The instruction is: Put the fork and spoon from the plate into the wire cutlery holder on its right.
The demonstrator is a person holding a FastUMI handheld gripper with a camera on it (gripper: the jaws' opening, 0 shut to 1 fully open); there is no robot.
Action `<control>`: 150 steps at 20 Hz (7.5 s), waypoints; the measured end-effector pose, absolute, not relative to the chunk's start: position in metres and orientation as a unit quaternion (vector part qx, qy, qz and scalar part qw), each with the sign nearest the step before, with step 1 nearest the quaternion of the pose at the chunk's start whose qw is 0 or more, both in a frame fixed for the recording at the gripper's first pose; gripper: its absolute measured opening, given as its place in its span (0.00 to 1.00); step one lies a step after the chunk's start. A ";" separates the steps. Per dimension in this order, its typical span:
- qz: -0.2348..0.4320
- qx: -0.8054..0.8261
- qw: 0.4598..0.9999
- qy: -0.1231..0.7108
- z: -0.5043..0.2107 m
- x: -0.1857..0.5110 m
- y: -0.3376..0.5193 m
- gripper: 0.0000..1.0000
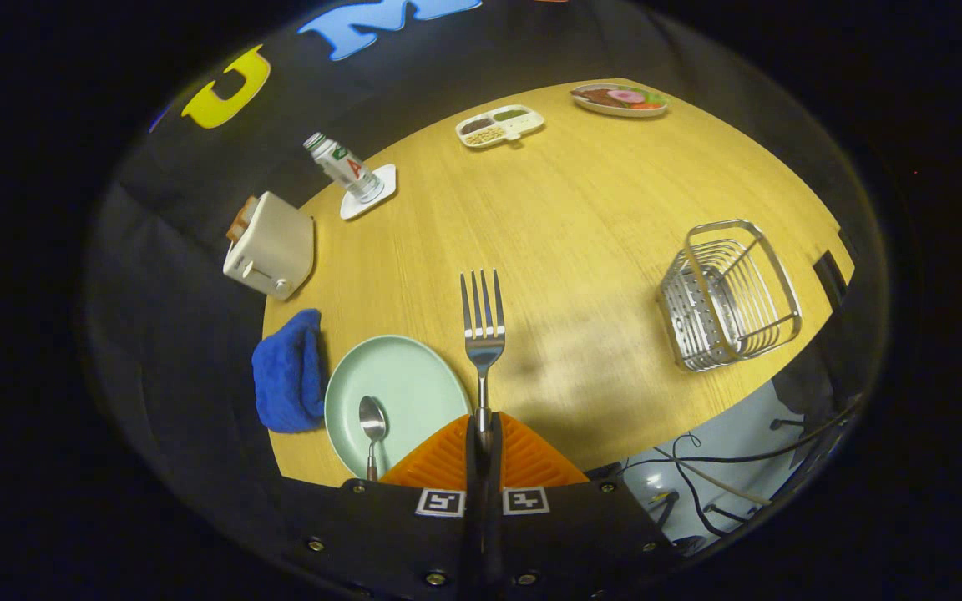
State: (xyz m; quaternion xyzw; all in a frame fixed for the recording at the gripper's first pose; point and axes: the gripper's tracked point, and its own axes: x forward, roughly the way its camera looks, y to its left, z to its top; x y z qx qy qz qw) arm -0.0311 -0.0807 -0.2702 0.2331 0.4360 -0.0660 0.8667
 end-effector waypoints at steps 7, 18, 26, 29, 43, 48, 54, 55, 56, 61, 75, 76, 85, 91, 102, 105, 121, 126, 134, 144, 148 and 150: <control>-0.148 0.273 0.862 0.402 -0.259 -0.054 -0.153 0.02; -0.207 0.307 0.823 0.432 -0.273 -0.072 -0.185 0.02; -0.229 0.303 0.820 0.429 -0.266 -0.071 -0.195 0.06; -0.233 0.309 0.818 0.426 -0.262 -0.070 -0.196 0.06; -0.249 0.333 0.812 0.411 -0.261 -0.073 -0.202 0.77; -0.236 0.334 0.815 0.411 -0.258 -0.073 -0.194 0.77; -0.214 0.330 0.813 0.429 -0.263 -0.073 -0.173 0.77; -0.210 0.328 0.814 0.432 -0.264 -0.072 -0.170 0.77; -0.206 0.326 0.814 0.434 -0.265 -0.072 -0.166 0.77; -0.183 0.314 0.815 0.451 -0.270 -0.066 -0.142 0.77; -0.085 0.252 0.818 0.511 -0.286 -0.038 -0.050 0.77; -0.075 0.246 0.817 0.516 -0.287 -0.036 -0.041 0.77; 0.008 0.195 0.807 0.558 -0.302 -0.034 0.032 0.77; 0.056 0.157 0.790 0.589 -0.320 -0.043 0.072 0.77; 0.089 0.117 0.766 0.625 -0.357 -0.042 0.111 0.74; 0.094 0.130 0.754 0.636 -0.362 -0.047 0.116 0.39; 0.069 0.174 0.754 0.630 -0.352 -0.040 0.102 0.01; 0.067 0.186 0.755 0.625 -0.345 -0.038 0.100 0.01; 0.037 0.221 0.764 0.604 -0.333 -0.028 0.076 0.01; -0.016 0.276 0.777 0.566 -0.315 -0.024 0.025 0.01; -0.041 0.302 0.784 0.541 -0.302 -0.024 -0.007 0.01; -0.054 0.317 0.788 0.525 -0.293 -0.025 -0.025 0.01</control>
